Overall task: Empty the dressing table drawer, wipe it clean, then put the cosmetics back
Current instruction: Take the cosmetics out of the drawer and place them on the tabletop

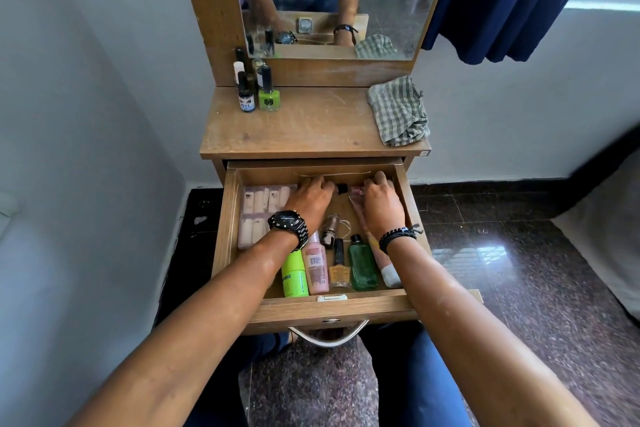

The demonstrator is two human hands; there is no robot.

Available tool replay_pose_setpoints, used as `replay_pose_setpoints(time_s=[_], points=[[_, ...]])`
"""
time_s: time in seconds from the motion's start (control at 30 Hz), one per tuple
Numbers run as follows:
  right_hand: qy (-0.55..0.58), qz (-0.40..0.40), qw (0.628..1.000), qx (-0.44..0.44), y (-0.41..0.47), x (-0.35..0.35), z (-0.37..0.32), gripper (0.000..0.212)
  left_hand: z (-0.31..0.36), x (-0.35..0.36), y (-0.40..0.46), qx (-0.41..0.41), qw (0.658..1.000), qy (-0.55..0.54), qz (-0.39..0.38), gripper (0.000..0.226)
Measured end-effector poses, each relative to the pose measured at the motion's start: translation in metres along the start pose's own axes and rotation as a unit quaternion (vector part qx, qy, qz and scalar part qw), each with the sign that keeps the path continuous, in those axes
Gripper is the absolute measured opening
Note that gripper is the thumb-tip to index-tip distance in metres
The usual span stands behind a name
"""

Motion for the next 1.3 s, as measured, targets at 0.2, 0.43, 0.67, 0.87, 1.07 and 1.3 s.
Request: replay_pose_setpoints(time_s=[0.2,0.43,0.67,0.87,1.07,1.3], points=[[-0.037,-0.004,0.999,-0.011,-0.002,0.000,-0.003,0.030,-0.010,0.003,0.001,-0.030,0.999,-0.020,0.014,0.030],[0.021,-0.007,0.999,-0.027,-0.010,-0.008,-0.007,0.026,-0.018,-0.020,-0.006,-0.046,0.995,-0.083,0.042,0.014],[0.183,-0.023,0.982,-0.041,-0.013,-0.032,-0.026,0.017,-0.043,-0.078,-0.041,-0.086,0.975,-0.157,0.128,0.009],[0.323,-0.009,0.943,-0.076,-0.005,-0.062,-0.075,0.017,-0.074,-0.131,-0.061,-0.108,0.956,-0.177,0.206,0.012],[0.272,0.037,0.957,-0.097,0.031,-0.083,-0.121,0.008,-0.121,-0.158,-0.043,-0.176,0.937,-0.185,0.238,0.015],[0.196,0.041,0.976,-0.085,0.071,-0.069,-0.138,0.012,-0.145,-0.157,-0.014,-0.218,0.934,-0.182,0.216,0.012]])
Point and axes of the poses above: each hand's wrist, its own y-axis towards the middle knuckle, its own x-axis out of the palm, z = x × y, the point moved 10 cm from there along y, towards the middle knuckle, and after that the axes turned 3 degrees about -z, right-handed, at the moved point
